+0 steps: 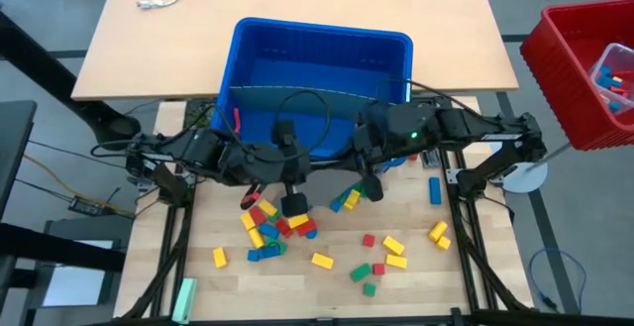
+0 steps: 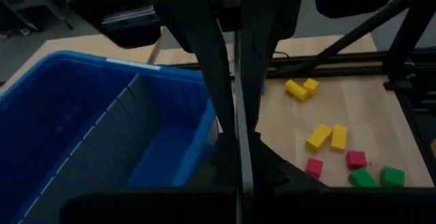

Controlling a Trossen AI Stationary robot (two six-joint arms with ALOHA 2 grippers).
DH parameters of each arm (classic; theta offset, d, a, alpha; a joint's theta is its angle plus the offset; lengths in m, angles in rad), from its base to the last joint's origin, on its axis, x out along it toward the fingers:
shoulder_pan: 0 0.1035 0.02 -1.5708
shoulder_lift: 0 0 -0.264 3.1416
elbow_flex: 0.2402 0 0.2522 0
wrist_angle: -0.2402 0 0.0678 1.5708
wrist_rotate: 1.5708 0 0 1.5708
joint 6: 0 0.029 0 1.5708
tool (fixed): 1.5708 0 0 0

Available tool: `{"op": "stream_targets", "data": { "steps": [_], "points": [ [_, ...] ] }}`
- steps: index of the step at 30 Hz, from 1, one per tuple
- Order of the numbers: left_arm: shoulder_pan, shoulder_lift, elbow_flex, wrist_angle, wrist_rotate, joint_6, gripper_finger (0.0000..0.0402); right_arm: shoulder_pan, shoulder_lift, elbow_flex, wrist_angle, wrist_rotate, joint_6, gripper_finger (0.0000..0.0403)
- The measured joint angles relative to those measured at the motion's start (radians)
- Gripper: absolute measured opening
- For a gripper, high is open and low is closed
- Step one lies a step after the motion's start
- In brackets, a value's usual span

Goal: Sort blocks
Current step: Assemble the blue bin using gray bin divider

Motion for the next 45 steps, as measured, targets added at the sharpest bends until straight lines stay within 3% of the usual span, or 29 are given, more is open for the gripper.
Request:
{"op": "stream_targets", "data": {
  "steps": [11,17,22,28,35,45],
  "points": [
    [-0.016,-0.072,0.0,0.02,-0.085,0.057,0.0012,0.0,-0.262,0.001,-0.097,0.049,-0.008,0.0127],
    [-0.035,-0.141,0.0,0.152,-0.069,0.154,0.0012,0.0,-0.367,-0.016,-0.299,0.151,0.02,0.0134],
    [-0.035,-0.187,0.0,0.248,-0.036,0.214,0.0012,0.0,-0.419,-0.094,-0.353,0.155,0.047,0.0127],
    [-0.035,-0.232,0.0,0.386,0.037,0.289,0.0012,0.0,-0.431,-0.24,-0.346,0.155,0.064,0.012],
    [-0.035,-0.257,0.0,0.402,0.037,0.305,0.0012,0.0,-0.431,-0.397,-0.273,0.167,0.063,0.0114],
    [-0.035,-0.256,0.0,0.409,0.055,0.314,0.0012,0.0,-0.43,-0.444,-0.028,0.18,-0.001,0.0116]
  ]
}}
